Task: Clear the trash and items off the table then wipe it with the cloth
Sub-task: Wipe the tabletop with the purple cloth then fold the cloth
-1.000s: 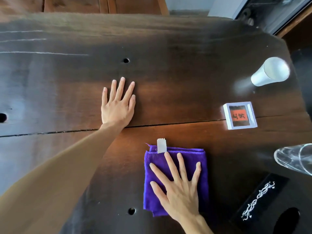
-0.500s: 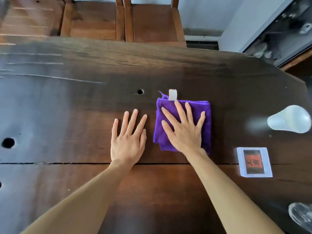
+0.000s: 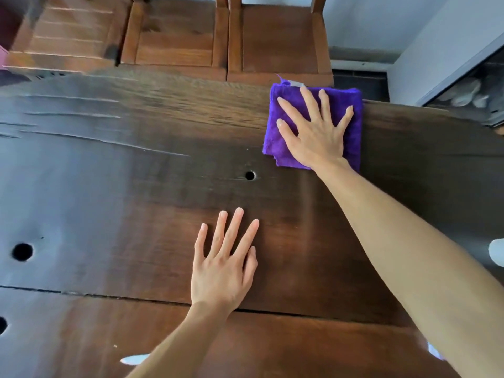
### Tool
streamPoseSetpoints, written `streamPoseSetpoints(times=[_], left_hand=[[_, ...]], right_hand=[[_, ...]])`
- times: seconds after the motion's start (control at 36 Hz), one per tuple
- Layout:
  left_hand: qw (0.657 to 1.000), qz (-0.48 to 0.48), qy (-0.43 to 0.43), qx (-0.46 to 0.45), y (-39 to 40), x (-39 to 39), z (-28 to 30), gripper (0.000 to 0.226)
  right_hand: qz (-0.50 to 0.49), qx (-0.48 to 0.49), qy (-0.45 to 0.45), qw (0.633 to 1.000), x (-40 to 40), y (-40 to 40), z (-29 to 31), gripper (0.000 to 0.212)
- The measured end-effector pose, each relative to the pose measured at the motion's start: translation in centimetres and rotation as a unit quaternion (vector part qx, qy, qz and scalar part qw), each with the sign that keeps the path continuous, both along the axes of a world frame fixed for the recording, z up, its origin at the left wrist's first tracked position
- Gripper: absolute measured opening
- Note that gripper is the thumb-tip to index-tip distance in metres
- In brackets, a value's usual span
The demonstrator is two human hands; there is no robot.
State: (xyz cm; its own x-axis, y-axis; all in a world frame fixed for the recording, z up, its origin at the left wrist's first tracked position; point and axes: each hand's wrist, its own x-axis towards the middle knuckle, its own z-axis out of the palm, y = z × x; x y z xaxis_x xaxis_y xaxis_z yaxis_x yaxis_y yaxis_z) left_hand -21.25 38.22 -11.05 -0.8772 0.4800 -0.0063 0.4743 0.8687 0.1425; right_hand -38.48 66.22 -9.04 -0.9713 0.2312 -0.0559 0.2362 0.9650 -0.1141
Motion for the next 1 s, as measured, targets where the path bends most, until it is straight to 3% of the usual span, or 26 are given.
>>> streamPoseSetpoints(times=[0.39, 0.75, 1.0], left_hand=[[1.000, -0.001, -0.015, 0.000, -0.1, -0.1, 0.2, 0.055], [0.999, -0.001, -0.033, 0.022, -0.1, -0.1, 0.6, 0.053], [0.988, 0.018, -0.073, 0.135, -0.8, -0.2, 2.2, 0.053]], right_hand=[[-0.028, -0.007, 0.009, 1.000, -0.9, -1.6, 0.2, 0.059], [-0.025, -0.012, 0.010, 1.000, 9.9, -6.2, -0.8, 0.060], [-0.050, -0.006, -0.013, 0.999, 18.7, -8.6, -0.8, 0.059]])
